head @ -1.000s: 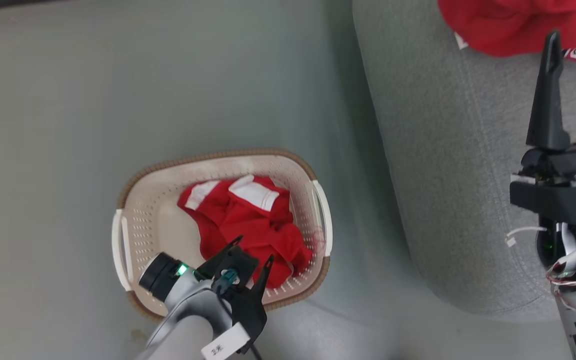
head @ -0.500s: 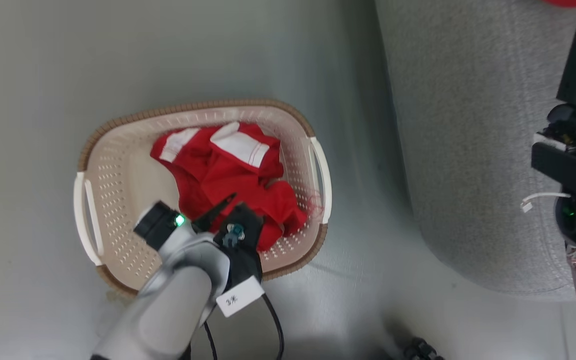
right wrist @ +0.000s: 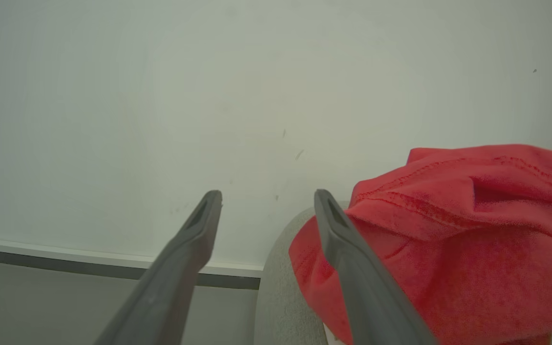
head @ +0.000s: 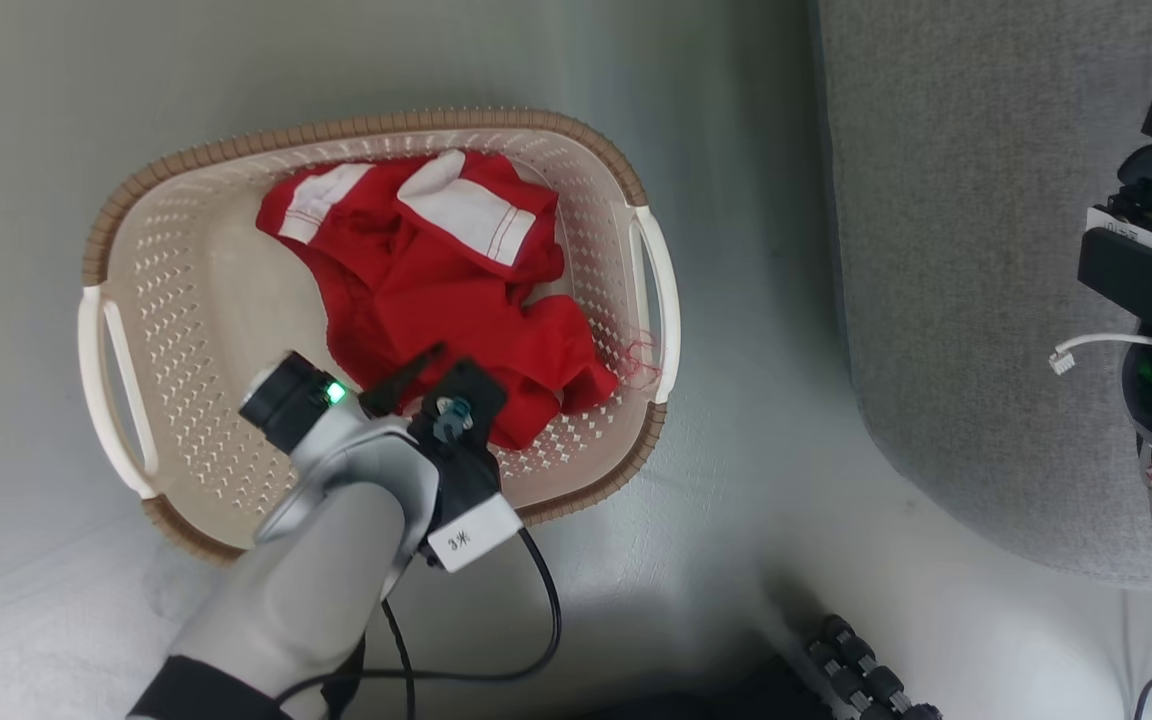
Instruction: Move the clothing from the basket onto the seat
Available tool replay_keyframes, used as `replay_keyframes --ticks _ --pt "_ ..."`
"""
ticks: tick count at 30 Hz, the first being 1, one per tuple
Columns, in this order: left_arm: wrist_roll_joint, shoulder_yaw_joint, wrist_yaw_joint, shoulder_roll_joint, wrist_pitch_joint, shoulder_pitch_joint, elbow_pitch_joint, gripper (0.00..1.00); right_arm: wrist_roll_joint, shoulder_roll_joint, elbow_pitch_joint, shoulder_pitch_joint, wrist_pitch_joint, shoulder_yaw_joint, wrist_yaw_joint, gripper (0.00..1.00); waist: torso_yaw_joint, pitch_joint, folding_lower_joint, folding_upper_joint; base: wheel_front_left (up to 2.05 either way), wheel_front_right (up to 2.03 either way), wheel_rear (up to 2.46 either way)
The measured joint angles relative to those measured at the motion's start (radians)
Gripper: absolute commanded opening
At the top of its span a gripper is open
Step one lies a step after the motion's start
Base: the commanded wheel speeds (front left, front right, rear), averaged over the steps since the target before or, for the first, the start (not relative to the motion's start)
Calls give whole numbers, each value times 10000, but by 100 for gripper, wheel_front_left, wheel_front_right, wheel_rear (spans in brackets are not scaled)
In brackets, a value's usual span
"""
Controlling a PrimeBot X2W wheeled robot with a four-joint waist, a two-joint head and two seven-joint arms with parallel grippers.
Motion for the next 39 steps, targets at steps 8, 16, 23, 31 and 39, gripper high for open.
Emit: replay_keyframes --ticks 8,16,23,31,39 --pt "2 130 368 -40 -161 -519 539 100 -10 113 59 -161 -56 219 12 100 -162 314 -2 -1 0 0 0" --pt "174 94 623 -104 -316 -743 1195 24 -213 190 364 -283 -82 395 27 100 -378 409 -1 -1 0 0 0" --pt "4 84 598 -161 -865 -740 1392 0 -221 261 842 -309 -94 495 102 100 -321 140 -1 -2 0 0 0" --pt "-654 410 453 -182 -1820 -666 1390 0 -291 314 1624 -280 -165 573 194 100 -140 -478 -2 -2 0 0 0" --pt "-1519 545 297 -234 -2468 -185 1005 0 -290 307 2316 84 -167 539 291 100 168 -1397 -3 -3 0 0 0"
